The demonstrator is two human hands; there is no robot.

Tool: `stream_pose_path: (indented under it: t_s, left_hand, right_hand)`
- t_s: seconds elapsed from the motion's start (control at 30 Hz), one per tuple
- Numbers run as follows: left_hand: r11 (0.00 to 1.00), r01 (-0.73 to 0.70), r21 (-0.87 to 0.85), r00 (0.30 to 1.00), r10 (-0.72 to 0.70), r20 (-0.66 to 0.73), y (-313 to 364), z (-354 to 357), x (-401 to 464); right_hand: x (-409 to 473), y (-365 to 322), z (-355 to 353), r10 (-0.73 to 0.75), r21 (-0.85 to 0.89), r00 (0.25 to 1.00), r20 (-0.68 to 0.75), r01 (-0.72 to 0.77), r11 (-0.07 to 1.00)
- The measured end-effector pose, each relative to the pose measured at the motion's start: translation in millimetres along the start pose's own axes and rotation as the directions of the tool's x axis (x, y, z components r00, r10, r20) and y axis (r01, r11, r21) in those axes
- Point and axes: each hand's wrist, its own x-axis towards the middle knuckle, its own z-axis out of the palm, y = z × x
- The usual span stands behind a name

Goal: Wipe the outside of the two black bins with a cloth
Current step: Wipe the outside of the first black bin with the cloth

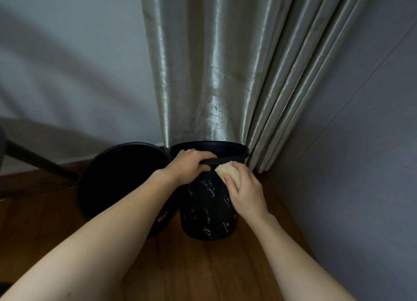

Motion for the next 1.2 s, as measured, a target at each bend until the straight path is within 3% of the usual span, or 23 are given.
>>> stream_pose_path:
  t_s: [0.27, 0.47, 0.77, 0.9, 1.0, 1.1, 1.2]
  left_hand:
    - [1.0, 0.005, -0.023, 1.0, -0.004, 0.027, 4, -7, -1]
    - [0.994, 0.106, -0.037, 0.994, -0.107, -0.015, 1, -5, 1]
    - [0.996, 0.054, 0.064, 0.999, -0.054, -0.007, -5, -3, -2]
    - [0.993, 0.048, 0.111, 0.993, -0.06, 0.104, -8, -9, 1]
    - [0.994, 0.042, 0.103, 0.987, -0.057, 0.149, -9, -11, 3]
    - [0.995, 0.05, 0.088, 0.99, -0.061, 0.126, -9, -8, 4]
    - [0.998, 0.029, 0.062, 0.993, -0.037, 0.116, -9, -7, 4]
  right_hand:
    - [1, 3, 3, -0.038, -0.011, 0.999, -0.029, 0.037, 0.999]
    - [2, 3, 8, -0.032, -0.028, 0.999, -0.041, 0.031, 0.999]
    - [6, -10, 26, -0.103, -0.029, 0.993, -0.061, 0.102, 0.994]
    - [6, -5, 34, -0.192, -0.173, 0.979, -0.074, 0.177, 0.969]
    - [4, 4, 29, -0.133, -0.256, 0.983, -0.128, 0.097, 0.962]
    - [4, 7, 25, -0.031, -0.205, 0.99, -0.136, 0.002, 0.979]
    - [8, -1, 29, -0.106, -0.113, 0.985, -0.137, 0.091, 0.989]
